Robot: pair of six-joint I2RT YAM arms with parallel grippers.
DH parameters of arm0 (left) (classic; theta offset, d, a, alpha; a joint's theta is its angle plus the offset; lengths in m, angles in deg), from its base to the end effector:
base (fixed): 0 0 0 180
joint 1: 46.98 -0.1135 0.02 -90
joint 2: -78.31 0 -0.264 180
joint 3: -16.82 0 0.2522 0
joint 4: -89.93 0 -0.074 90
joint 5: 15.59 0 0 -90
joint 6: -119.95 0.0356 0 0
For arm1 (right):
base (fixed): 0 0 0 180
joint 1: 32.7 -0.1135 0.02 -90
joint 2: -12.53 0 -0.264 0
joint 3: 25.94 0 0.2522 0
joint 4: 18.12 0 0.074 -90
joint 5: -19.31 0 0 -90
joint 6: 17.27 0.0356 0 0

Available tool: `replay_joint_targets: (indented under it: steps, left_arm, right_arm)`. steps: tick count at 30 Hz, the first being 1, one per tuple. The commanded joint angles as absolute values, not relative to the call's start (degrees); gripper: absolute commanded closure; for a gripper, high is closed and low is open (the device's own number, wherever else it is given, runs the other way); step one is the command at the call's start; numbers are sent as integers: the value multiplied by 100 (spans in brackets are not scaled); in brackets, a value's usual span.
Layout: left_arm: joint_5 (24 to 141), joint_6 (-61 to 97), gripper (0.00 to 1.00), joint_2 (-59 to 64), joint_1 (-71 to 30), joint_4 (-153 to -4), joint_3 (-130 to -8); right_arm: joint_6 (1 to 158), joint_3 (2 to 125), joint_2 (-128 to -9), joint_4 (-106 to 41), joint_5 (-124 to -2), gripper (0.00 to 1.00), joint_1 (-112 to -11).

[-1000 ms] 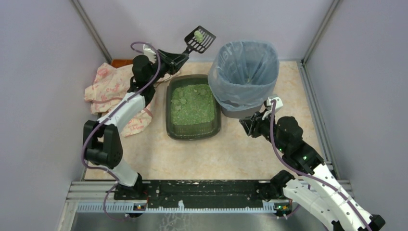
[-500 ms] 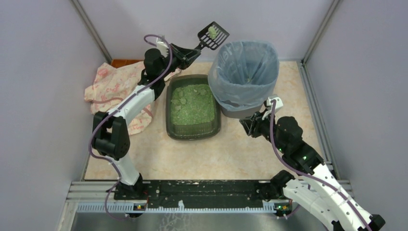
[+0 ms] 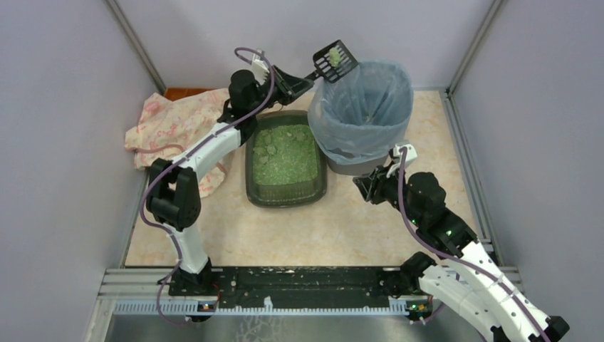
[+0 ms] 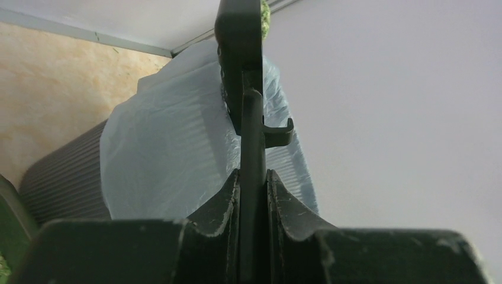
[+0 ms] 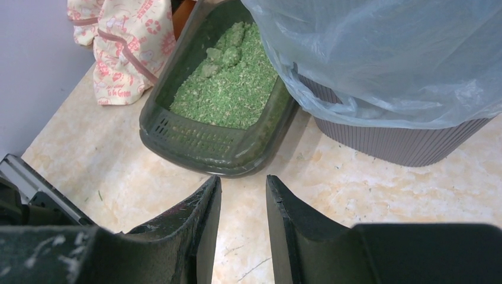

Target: Clean the litter box

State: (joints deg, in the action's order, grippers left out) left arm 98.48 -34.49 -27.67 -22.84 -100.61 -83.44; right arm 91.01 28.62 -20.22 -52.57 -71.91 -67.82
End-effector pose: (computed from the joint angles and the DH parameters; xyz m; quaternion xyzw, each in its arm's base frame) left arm 0.4045 -0.1972 0.3511 -0.0839 0.6742 -0.6038 0.4169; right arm 0.1142 0.0794 0.3260 -0.1077 0.7732 0.2734 0.5620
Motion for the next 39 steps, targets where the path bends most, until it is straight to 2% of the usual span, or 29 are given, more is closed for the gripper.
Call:
replay_joint_targets:
  steps: [1, 7, 12, 18, 30, 39]
  left_arm:
    - [10095, -2534, 100, -2719, -2121, -10107, -8541]
    - [10307, -1202, 100, -2726, -1967, -9486, -8859]
    - [10386, -146, 100, -2578, -1698, -9691, -8712]
    - [9617, 1424, 100, -2295, -1204, -9648, -8359]
    - [9404, 1269, 100, -1882, -1129, -10544, -7697]
    - [10309, 1690, 100, -1652, -1119, -11133, -7447]
  right_arm:
    - [9206, 2838, -2036, -4887, -7087, 66, -6775]
    - [9320, 2746, -2100, -4703, -6886, 66, -6769]
    - [9432, 2620, -2158, -4530, -6759, 66, -6769]
    - [9485, 2565, -2151, -4493, -6743, 66, -6769]
    - [9684, 2453, -2006, -4529, -6703, 66, -6769]
    - [9725, 2408, -1920, -4611, -6716, 66, -6766]
